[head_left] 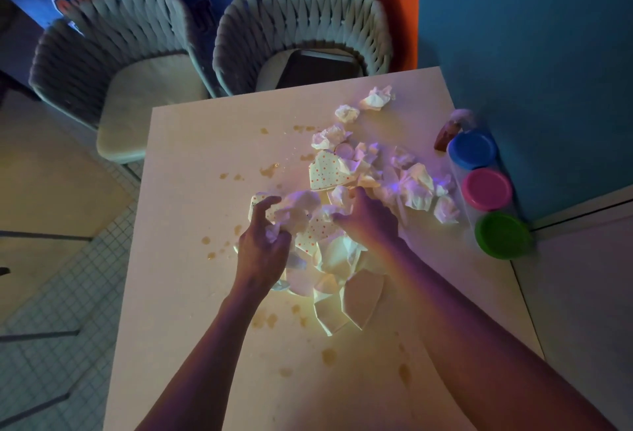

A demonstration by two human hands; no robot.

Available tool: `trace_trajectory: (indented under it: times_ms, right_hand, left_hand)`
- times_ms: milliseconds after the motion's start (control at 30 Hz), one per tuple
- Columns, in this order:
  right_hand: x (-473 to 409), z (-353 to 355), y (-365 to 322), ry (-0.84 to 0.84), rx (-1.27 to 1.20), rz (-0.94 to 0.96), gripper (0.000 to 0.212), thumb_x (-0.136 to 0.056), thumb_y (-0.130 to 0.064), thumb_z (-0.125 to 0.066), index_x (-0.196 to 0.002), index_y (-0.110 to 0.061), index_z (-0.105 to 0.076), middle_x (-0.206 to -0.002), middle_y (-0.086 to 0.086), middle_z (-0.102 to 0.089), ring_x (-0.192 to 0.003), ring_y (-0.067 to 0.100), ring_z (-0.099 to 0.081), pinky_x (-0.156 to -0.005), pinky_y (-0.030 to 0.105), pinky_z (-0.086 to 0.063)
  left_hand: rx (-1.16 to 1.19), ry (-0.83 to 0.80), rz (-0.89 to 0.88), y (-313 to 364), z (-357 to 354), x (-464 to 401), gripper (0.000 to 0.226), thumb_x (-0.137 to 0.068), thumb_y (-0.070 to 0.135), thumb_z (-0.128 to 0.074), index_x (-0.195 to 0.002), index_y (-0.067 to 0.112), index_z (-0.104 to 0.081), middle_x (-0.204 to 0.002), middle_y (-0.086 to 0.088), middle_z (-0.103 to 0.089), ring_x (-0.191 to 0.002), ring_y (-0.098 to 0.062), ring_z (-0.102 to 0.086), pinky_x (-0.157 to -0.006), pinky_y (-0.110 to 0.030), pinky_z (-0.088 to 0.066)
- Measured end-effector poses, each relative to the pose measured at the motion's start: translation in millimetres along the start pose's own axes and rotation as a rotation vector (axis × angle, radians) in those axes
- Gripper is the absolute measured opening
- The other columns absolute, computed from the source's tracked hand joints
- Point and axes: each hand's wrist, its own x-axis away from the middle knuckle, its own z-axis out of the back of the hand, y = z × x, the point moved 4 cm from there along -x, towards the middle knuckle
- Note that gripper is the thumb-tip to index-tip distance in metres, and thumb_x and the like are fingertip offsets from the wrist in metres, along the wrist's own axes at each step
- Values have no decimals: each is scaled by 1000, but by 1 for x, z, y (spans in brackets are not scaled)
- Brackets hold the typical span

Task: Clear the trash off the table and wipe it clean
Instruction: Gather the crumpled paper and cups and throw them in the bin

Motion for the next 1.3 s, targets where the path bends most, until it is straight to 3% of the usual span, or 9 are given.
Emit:
trace_trajectory:
  times_ms: [100,233,467,533,667,800,1000,1200,1300]
  right_hand:
    - [-8,-5,-4,-35,111,-23,68,-85,-56,-64,-137,-19,-40,-132,10,-58,-118,35,-59,-90,41,-48]
    - [-14,-13,-2,-70,170,-56,63,-86,-51,-64,-138,-20,-44,-134,9,-57,-121,34,-57,-93,41,-48]
    - [-16,-17,2,-86,146,-71,49,-91,-37,-53,-137,-23,-53,-134,12,-58,-121,36,-56,-93,40,-45]
    - [-15,-13,4,-73,93,-88,48,-89,-42,-51,-133,-22,-55,-130,12,-60,-117,36,-58,-90,39,-45]
    - [-8,2,10,4,-66,-117,44,-85,-49,-49,-120,-22,-57,-115,9,-66,-108,34,-60,-81,37,-43]
    - [9,17,23,78,-205,-128,55,-86,-60,-53,-128,-25,-62,-119,6,-68,-112,32,-61,-88,37,-47]
    - [48,19,53,87,-339,-165,44,-72,-55,-50,-91,-19,-67,-85,7,-68,-90,34,-63,-75,35,-50]
    - [81,23,82,131,-562,-212,51,-61,-54,-53,-92,-19,-73,-80,1,-73,-83,25,-68,-76,37,-56]
    - [95,32,94,171,-702,-203,36,-63,-45,-58,-87,-24,-74,-71,-5,-72,-73,15,-68,-62,25,-53]
  left_hand:
    - [2,-3,-18,-1,-4,0,46,-84,13,-53,-118,43,-64,-96,13,-70,-86,-8,-65,-78,-33,-56]
    - [31,15,-9,-6,-8,-1,31,-80,22,-53,-98,39,-73,-97,11,-71,-92,-10,-66,-86,-36,-55]
    - [37,60,9,-19,-7,-7,24,-84,19,-56,-88,34,-75,-92,7,-61,-89,-3,-60,-81,-32,-51]
    - [47,64,12,-18,-6,-8,24,-80,21,-53,-84,33,-73,-95,12,-63,-91,-2,-62,-82,-31,-51]
    - [71,15,91,-21,-8,-10,24,-78,25,-50,-86,33,-71,-86,12,-75,-78,-22,-74,-77,-45,-60]
    - [41,38,92,-11,-9,-9,23,-76,22,-50,-77,31,-71,-67,7,-72,-68,-20,-71,-69,-42,-59]
    - [49,59,104,5,-16,4,26,-71,21,-46,-72,32,-69,-70,10,-70,-68,-13,-66,-66,-40,-59]
    - [68,88,85,15,-22,17,25,-68,22,-45,-74,29,-69,-67,12,-68,-65,-17,-65,-62,-43,-59]
    - [87,95,53,25,-24,24,24,-70,24,-45,-73,25,-69,-66,4,-68,-65,-18,-64,-61,-39,-57]
